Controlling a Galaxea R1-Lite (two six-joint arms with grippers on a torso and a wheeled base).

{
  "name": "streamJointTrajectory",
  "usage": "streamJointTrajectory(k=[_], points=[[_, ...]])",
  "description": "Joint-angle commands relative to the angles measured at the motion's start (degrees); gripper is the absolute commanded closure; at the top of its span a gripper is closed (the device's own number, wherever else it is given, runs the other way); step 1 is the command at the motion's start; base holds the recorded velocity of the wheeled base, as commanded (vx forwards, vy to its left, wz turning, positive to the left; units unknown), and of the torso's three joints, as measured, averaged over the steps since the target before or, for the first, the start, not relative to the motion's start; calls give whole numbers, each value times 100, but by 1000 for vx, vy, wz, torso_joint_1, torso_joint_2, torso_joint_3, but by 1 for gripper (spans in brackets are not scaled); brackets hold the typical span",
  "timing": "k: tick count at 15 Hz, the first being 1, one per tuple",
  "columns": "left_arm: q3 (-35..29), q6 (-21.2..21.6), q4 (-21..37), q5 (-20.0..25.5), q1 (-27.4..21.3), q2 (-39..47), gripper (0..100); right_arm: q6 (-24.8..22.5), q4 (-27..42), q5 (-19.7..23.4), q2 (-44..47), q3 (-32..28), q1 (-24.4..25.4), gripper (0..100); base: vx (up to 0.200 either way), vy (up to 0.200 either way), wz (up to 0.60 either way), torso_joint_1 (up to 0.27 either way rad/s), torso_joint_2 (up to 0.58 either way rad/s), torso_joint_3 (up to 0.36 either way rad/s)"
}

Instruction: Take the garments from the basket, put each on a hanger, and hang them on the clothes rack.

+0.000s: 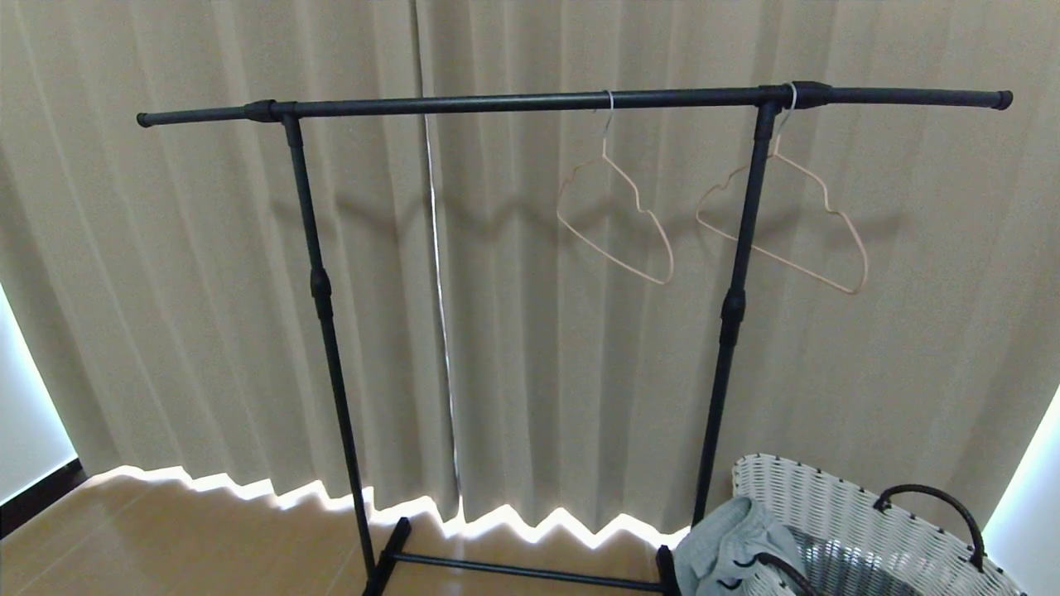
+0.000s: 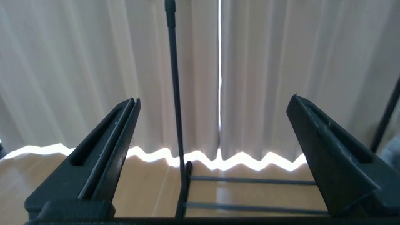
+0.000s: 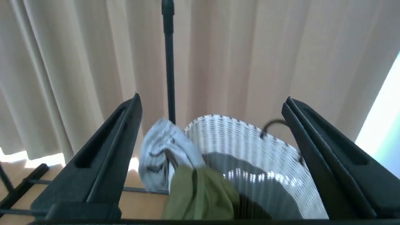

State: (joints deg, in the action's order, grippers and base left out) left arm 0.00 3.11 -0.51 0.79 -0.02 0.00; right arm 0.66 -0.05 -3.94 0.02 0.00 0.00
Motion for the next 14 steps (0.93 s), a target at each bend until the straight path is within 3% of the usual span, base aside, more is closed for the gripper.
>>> streamJointTrajectory(k=[1,4,7,8,10,12,14], points=[[0,-3,-2,0,2,0,0,-4,-4,-2,-2,0,0,0,0,0,0,0,0,0],[0,6,-2,9,2,0,0,-39,-13,-19,-2,-141,0,0,0,0,0,0,0,0],[0,-3,-2,9,2,0,0,-470,1007,-19,850,-1485,70,0,0,0,0,0,0,0],[0,14,-2,17,2,0,0,-602,1473,-46,1729,-2021,70,0,0,0,0,0,0,0],[0,23,-2,17,2,0,0,-769,1517,-397,3144,-2320,0,0,0,0,0,0,0,0],[0,23,-2,17,2,9,0,-1244,1508,-1118,4339,-2320,-79,0,0,0,0,0,0,0],[0,32,-2,17,-6,9,0,-1859,1508,-1294,5218,-2197,-88,0,0,0,0,0,0,0]])
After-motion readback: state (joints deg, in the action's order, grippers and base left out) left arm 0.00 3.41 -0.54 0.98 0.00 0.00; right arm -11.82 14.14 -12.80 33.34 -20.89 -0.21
